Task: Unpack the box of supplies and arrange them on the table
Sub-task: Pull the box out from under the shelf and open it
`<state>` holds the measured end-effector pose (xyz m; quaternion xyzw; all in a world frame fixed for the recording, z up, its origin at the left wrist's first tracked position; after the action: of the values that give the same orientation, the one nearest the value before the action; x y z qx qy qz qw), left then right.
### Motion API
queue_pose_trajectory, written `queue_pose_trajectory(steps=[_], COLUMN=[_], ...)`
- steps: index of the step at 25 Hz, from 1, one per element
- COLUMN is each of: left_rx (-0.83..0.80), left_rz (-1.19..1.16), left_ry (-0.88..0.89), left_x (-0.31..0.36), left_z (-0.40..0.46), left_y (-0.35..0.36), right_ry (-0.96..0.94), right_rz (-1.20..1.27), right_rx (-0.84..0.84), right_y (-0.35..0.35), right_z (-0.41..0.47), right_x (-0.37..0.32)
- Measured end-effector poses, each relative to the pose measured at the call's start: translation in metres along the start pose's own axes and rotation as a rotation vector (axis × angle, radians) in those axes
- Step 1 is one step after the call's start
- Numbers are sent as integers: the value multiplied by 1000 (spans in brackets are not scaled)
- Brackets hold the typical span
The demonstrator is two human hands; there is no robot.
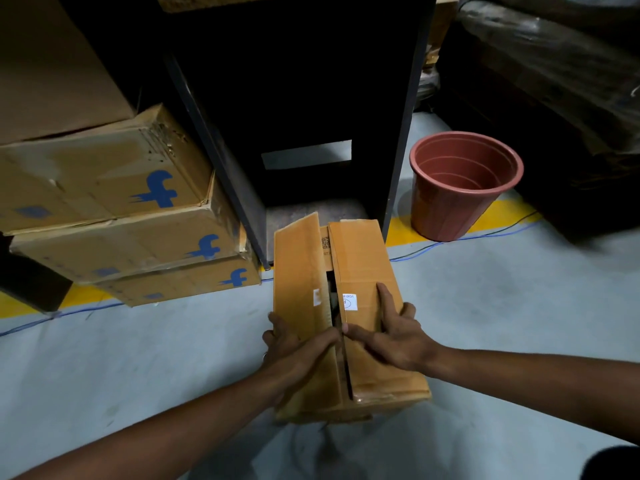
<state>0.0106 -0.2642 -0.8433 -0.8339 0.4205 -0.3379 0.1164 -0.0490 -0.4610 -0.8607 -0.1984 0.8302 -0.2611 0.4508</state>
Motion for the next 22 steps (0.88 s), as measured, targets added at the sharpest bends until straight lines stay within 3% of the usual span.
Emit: queue_pose_trajectory(steps=[5,8,10,14,17,20,22], left_rx=[-9,68,164,517,577,601,618], left_rz=[-101,-78,72,591,919,1075,1123], left_ry=[255,441,555,750,731,700,674], left_x=[7,9,12,16,20,22,22], left_z=[5,-1,-21,-43,-40,-41,-43], left_y=[-20,-35,-43,-49,-56,-64,-73], right_ry=[24,27,-19,-177,-384,-544,-545], right_rz=[-130,-154,-212,-387,-579,-804,-903], right_rx=[54,85,55,63,114,133,102], right_y=[-20,-23,-17,-4,-2,1,6], right_z=[6,5,0,-9,-14,-19,-21], right_x=[-17,-27,-37,-48,-60,-73,-78])
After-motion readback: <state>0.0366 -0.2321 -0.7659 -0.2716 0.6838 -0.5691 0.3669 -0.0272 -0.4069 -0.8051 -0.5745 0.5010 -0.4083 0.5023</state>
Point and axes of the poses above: each hand's wrist, its own z-axis towards the middle knuckle, its own y-axis out of the palm, x = y × z, the point moved 4 cm from there along z, towards the middle knuckle, and after that the axes turned 8 degrees about -y, right-handed, at the moved point
